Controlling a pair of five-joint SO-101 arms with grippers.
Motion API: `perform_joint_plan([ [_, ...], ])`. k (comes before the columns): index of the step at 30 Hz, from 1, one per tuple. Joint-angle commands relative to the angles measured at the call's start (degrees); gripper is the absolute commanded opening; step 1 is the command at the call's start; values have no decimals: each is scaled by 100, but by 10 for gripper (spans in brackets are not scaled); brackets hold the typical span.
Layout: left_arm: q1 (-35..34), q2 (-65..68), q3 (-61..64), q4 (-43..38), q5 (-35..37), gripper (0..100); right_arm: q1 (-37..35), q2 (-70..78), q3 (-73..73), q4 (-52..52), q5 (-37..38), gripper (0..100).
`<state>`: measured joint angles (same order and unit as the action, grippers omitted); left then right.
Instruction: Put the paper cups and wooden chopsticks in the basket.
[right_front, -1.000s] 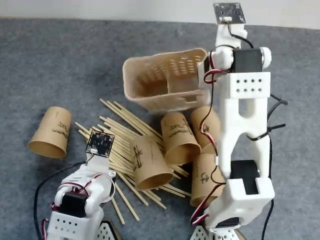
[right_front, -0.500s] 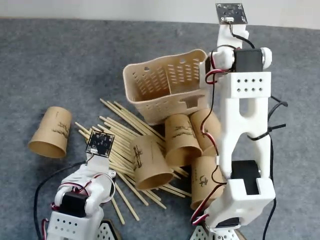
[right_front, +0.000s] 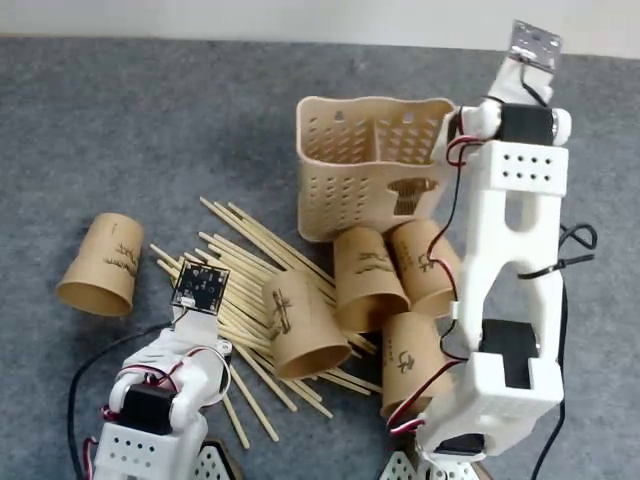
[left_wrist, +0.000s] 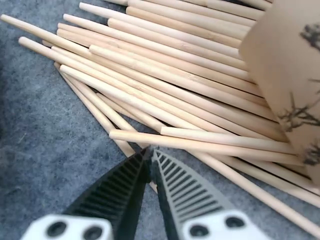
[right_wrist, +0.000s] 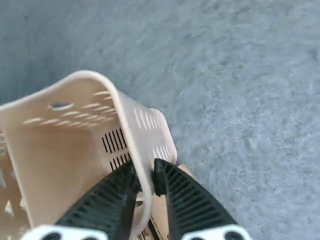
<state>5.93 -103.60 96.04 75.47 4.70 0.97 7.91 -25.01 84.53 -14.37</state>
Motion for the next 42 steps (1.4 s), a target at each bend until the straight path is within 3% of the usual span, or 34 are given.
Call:
perform_joint_plan([
  [1,66,-57,110,26,35,6,365,-101,13,-321,-299,6],
  [7,66,-57,110,26,35,6,558,-119,22,-286,-404,6],
  [15,66,-57,110,26,35,6,-101,-110,22,40,-334,6],
  [20,66,-57,110,26,35,6,-470,-119,4,110,176,17],
  [26,66,-57,110,26,35,6,-488,-145,-171,426,484,132],
  [42,66,-57,110,26,35,6,-866,-1402,-910,1560,1495,131],
])
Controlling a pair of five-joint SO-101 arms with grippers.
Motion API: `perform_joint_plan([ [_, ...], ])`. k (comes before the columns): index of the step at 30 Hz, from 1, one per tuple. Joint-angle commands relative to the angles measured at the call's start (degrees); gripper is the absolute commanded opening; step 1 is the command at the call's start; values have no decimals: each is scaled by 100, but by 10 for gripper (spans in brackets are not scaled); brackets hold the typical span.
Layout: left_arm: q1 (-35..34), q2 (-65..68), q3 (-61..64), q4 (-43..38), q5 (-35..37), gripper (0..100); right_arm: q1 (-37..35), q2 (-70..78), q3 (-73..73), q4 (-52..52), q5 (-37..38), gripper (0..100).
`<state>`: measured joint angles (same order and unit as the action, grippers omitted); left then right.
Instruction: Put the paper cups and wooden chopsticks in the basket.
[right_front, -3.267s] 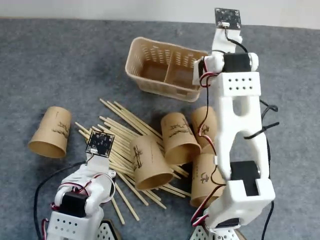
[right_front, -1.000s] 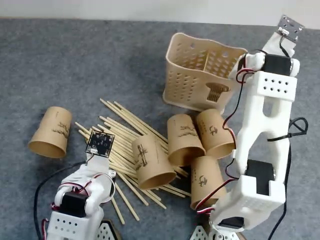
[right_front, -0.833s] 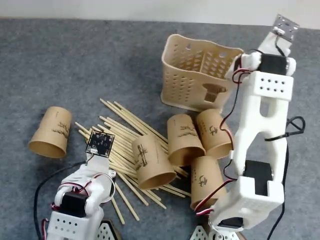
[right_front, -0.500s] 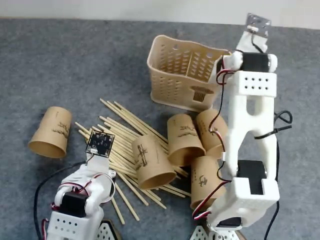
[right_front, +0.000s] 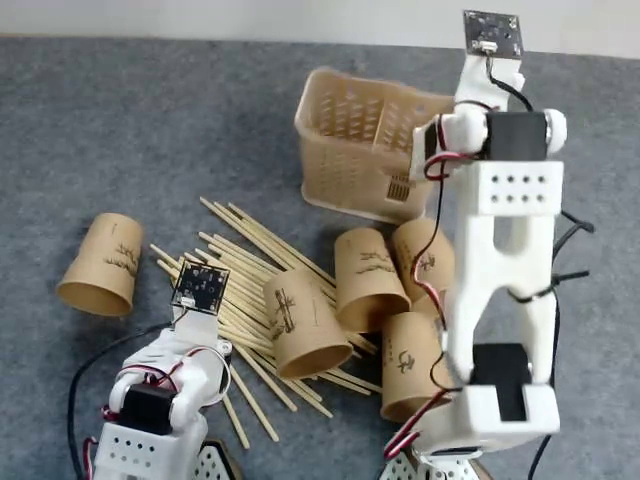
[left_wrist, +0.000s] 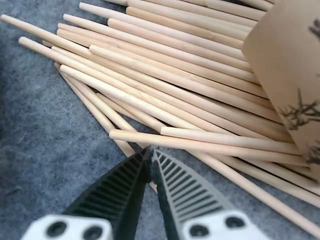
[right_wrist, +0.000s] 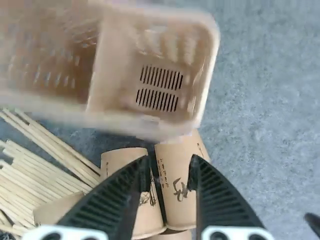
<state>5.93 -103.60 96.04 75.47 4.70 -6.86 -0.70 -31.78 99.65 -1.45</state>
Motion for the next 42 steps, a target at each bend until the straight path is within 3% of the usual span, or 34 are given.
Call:
perform_joint_plan([
  [1,66,-57,110,26,35,6,-84,-664,-145,48,246,131],
  [8,66,-57,110,26,35,6,-66,-1675,971,110,730,131],
  [19,66,-57,110,26,35,6,31,-3618,4171,-101,2602,131],
  [31,66,-57,110,26,35,6,1209,-4180,6615,-1921,4695,131],
  [42,66,-57,110,26,35,6,1341,-4198,7899,-3459,5187,131],
])
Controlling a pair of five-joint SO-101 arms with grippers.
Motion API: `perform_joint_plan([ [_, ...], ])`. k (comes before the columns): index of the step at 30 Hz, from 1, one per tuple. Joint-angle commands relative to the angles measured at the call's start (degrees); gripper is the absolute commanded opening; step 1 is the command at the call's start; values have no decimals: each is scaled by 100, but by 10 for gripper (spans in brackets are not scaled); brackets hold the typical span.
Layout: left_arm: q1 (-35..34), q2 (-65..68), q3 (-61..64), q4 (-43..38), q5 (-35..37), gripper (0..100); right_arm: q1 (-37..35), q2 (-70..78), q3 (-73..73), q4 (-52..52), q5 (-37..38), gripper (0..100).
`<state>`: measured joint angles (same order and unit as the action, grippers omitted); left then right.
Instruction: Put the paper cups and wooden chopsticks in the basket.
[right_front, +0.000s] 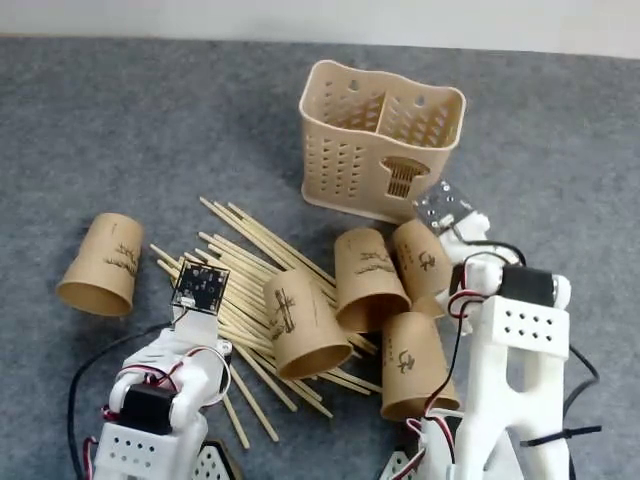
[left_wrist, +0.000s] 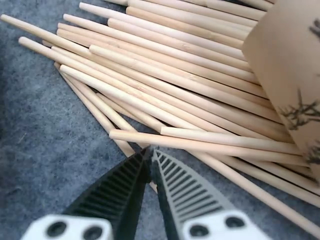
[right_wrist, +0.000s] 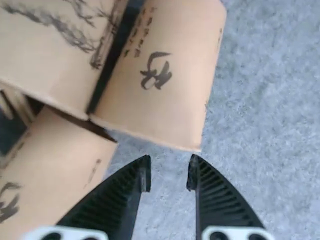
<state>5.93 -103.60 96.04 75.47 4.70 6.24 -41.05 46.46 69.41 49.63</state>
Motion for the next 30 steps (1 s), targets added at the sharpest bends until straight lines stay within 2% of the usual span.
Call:
perform_joint_plan([
  [1,66,-57,110,26,35,6,22,-154,171,-576,79,131],
  [8,66,-57,110,26,35,6,13,-207,602,-1253,9,131],
  [13,66,-57,110,26,35,6,-40,-207,558,-1288,-545,131],
  [23,66,-57,110,26,35,6,-673,-215,541,-1288,-1433,129],
  [30,66,-57,110,26,35,6,-743,-215,409,-1684,-2075,23],
])
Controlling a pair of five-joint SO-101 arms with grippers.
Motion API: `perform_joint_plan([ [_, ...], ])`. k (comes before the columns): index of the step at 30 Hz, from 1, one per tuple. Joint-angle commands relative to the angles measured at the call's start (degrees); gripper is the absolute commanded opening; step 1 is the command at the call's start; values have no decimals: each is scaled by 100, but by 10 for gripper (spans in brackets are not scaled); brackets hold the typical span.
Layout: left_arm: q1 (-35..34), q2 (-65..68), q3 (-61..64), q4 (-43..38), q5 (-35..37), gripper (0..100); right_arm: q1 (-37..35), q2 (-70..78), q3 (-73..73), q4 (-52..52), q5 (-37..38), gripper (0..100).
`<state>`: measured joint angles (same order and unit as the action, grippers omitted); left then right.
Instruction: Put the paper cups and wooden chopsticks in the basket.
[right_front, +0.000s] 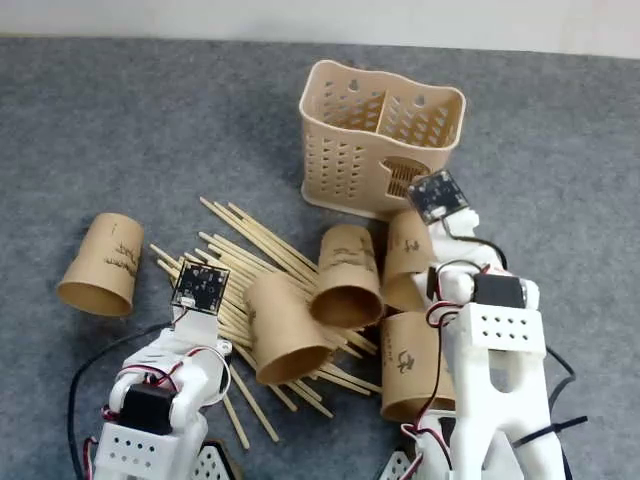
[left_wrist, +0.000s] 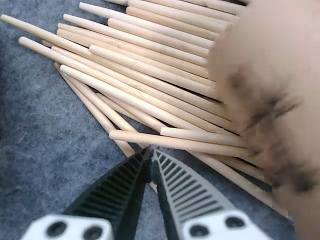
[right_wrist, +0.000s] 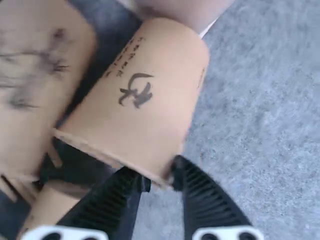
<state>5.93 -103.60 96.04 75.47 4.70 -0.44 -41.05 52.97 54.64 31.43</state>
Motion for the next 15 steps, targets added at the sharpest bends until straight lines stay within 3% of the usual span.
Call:
perform_joint_plan([
  [1,66,-57,110,26,35,6,-84,-215,-268,-242,-334,20],
  [15,66,-57,110,26,35,6,-75,-215,-1974,1182,-993,15],
])
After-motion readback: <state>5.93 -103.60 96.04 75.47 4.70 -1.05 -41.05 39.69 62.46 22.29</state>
